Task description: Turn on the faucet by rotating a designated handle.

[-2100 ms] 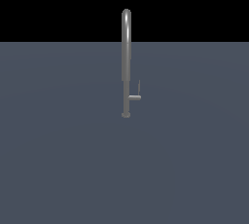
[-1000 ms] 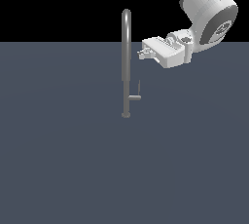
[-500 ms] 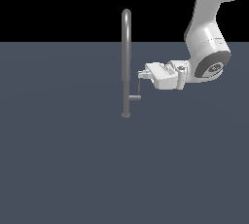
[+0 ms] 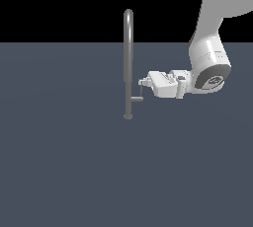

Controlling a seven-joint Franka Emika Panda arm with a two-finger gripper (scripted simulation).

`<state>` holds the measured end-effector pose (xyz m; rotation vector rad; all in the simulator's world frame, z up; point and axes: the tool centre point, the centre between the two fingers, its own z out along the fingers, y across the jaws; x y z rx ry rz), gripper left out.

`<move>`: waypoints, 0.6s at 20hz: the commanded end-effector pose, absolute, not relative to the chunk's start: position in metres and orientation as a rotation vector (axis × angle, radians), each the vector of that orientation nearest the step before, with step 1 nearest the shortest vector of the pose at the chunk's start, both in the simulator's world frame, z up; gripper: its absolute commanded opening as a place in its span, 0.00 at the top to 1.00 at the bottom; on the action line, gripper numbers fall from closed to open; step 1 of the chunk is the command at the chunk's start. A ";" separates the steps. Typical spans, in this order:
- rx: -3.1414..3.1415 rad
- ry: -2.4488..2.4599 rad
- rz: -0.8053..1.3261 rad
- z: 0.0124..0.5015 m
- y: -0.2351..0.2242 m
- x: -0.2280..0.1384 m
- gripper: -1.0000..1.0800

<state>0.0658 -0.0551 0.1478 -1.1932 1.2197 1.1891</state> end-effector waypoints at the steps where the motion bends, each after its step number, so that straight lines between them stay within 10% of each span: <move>1: -1.191 1.220 1.189 0.148 -0.055 0.066 1.00; 12: -1.192 1.219 1.189 0.156 -0.054 0.042 1.00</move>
